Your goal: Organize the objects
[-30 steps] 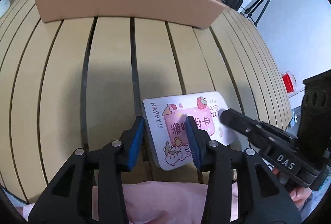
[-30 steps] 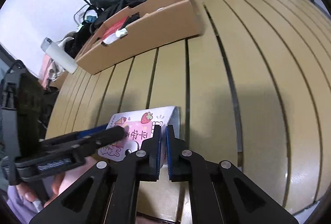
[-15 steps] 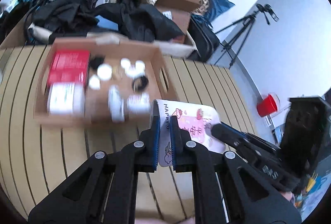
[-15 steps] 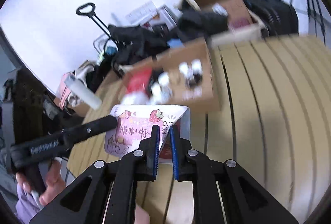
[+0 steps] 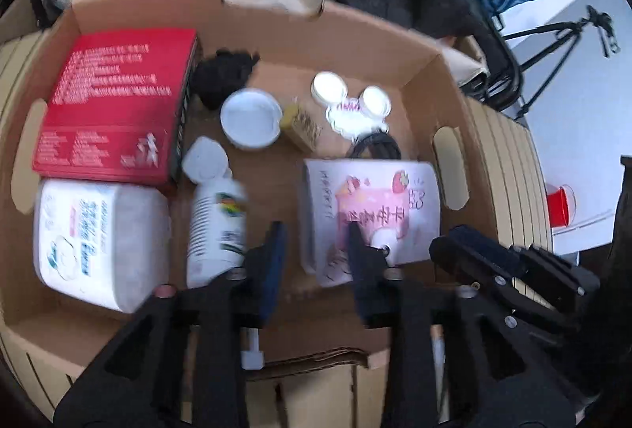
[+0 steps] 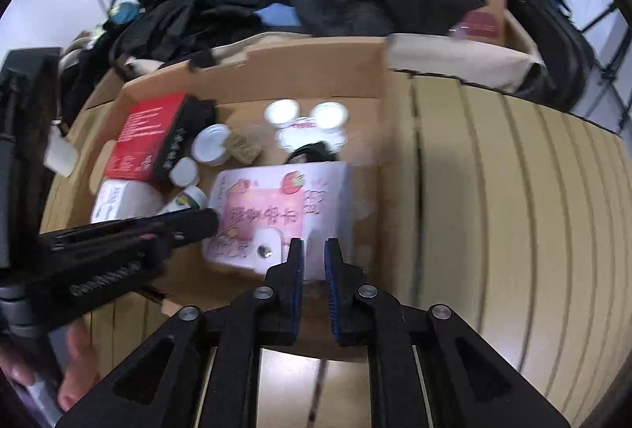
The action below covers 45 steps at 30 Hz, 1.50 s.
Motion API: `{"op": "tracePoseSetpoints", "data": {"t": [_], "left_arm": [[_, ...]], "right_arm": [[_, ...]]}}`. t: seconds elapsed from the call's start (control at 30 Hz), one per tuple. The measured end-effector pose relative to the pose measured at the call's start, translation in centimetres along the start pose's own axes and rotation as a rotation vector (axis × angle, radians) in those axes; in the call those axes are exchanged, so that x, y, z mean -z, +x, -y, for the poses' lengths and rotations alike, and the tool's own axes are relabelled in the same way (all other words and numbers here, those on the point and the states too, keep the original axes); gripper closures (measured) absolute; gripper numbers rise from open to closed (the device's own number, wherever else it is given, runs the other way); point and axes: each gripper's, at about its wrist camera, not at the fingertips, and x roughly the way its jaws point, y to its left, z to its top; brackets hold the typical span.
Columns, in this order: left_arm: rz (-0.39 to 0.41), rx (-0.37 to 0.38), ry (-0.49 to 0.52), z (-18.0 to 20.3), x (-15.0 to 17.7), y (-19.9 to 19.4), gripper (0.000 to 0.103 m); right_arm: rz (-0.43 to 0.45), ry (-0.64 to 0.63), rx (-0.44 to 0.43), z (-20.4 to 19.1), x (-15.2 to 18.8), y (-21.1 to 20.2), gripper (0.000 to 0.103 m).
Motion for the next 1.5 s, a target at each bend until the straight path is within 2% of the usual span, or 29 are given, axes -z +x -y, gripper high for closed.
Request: {"op": "tracePoseSetpoints", "data": {"t": [0.03,0.07,0.13,0.17,0.33,0.47,0.53,0.63,0.9,1.03,1.1,1.17,1.27,1.3,1.4,1.5], "left_arm": [[0.013,-0.004,-0.002,-0.1,0.0,-0.6,0.059],[0.023,0.0,-0.008,-0.2,-0.1,-1.6,0.057],[0.044,0.025,-0.004,-0.1,-0.3,-3.9,0.057],[0.063,0.027,0.003,0.0,-0.4,-5.3,0.055],[0.15,-0.035,0.073,0.9,0.3,-14.3,0.03],[0.174,-0.153,0.116,1.3,2.3,-21.2,0.013],[0.185,-0.188,0.112,1.0,3.1,-23.6,0.011],[0.189,-0.201,0.112,0.8,5.2,-26.6,0.011],[0.278,-0.212,0.131,2.4,11.0,-32.4,0.01],[0.388,-0.337,0.129,2.3,16.6,-34.6,0.008],[0.409,-0.336,0.15,2.1,19.8,-35.6,0.008],[0.449,-0.314,0.166,2.0,23.3,-36.8,0.0],[0.556,-0.418,0.173,1.7,29.2,-38.1,0.0],[0.568,-0.435,0.181,1.8,30.8,-38.4,0.0],[0.58,-0.43,0.163,1.1,35.2,-39.3,0.0],[0.588,-0.372,0.12,0.3,40.1,-40.3,0.0]], "right_arm": [[0.014,-0.006,0.017,-0.1,0.0,-0.5,0.068],[0.021,-0.005,0.021,0.0,0.0,-0.9,0.062],[0.038,0.014,-0.009,0.4,-0.4,-2.5,0.03],[0.046,0.02,-0.025,0.5,-0.4,-3.5,0.027],[0.081,-0.009,-0.021,-0.4,-0.5,-10.3,0.027],[0.088,-0.031,-0.036,-0.7,0.2,-16.8,0.027],[0.103,-0.044,-0.026,-0.9,1.0,-19.6,0.02],[0.119,-0.048,0.008,-1.4,2.3,-22.6,0.02],[0.159,-0.054,-0.001,-3.8,6.4,-26.8,0.02],[0.221,-0.075,-0.025,-5.1,11.3,-29.5,0.02],[0.249,-0.075,-0.034,-5.6,14.5,-30.7,0.02],[0.283,-0.077,-0.044,-6.0,18.0,-31.9,0.02],[0.315,-0.078,-0.049,-6.8,23.2,-33.0,0.02],[0.316,-0.081,-0.037,-7.1,24.4,-33.2,0.02],[0.332,-0.081,0.006,-8.3,29.1,-33.6,0.02],[0.346,-0.042,-0.034,-9.8,33.6,-33.7,0.02]]}}
